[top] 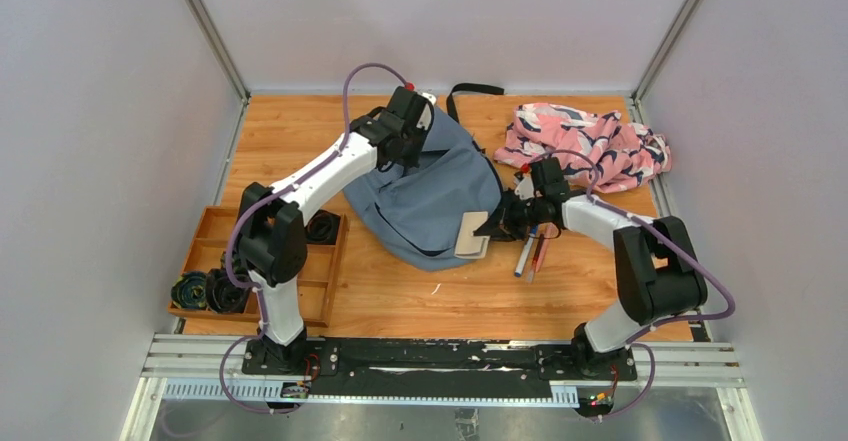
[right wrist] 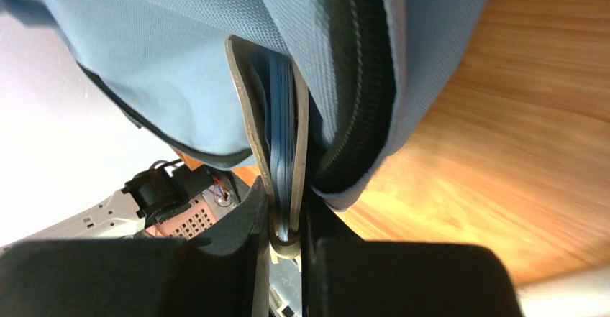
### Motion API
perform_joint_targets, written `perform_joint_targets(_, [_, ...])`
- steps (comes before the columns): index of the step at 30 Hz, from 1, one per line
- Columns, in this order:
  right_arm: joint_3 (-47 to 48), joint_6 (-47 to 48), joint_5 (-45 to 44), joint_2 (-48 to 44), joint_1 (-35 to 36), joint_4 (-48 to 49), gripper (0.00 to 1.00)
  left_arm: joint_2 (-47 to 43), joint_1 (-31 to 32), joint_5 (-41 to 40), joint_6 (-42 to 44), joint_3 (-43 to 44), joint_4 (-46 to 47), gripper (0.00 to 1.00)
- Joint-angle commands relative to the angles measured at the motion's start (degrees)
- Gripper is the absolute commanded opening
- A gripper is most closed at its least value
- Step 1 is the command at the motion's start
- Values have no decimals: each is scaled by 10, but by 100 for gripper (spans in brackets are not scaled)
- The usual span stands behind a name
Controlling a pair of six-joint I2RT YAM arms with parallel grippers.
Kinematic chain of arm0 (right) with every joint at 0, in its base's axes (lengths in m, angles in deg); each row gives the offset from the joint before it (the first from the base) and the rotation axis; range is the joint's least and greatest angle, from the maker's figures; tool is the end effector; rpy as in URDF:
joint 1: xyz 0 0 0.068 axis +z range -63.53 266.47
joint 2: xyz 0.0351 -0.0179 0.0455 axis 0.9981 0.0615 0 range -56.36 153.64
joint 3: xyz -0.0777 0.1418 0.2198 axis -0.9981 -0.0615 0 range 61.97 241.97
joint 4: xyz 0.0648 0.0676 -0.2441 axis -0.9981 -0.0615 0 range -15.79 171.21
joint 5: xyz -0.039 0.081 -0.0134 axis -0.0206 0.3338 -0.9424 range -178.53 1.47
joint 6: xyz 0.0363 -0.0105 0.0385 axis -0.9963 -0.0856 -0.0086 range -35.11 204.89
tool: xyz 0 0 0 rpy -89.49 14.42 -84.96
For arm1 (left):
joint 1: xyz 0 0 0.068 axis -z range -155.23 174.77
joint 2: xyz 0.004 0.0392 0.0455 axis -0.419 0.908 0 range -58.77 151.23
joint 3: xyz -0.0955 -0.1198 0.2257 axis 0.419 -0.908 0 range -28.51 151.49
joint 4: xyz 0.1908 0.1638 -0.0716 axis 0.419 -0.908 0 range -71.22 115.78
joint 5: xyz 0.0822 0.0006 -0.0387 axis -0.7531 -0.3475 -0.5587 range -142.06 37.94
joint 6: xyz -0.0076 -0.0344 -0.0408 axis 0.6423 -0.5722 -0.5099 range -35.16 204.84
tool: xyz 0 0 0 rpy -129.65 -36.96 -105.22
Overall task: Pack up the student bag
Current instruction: Adjust the student bag at the center of the board, then place the stationery in the student bag.
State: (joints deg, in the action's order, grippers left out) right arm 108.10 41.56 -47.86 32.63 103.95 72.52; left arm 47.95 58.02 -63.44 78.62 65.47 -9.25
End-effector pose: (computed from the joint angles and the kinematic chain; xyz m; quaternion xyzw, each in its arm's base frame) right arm 0.2777 0.1117 0.1757 0.0865 0.8885 0.4393 0.1003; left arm 0.3563 -0.2251 0.2903 0.1822 0.9109 -0.0340 0.3686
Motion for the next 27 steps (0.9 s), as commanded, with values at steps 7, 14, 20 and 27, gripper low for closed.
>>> perform_joint_targets(7, [81,52,-33,-65,-28,-75,0,-11,3,184,-120,-10,-48,0])
perform_joint_targets(14, [99,-125,4,-87,2,97,0,-48,-20,227,-128,-35,-20,0])
perform_joint_targets(20, [167,-140,-13,-38,33,123,0,-53,-41,251,-99,-10,-39,0])
perform_joint_targets(27, [185,-169,6,49,79,169,0,-70,-43,260,-93,-11,-40,0])
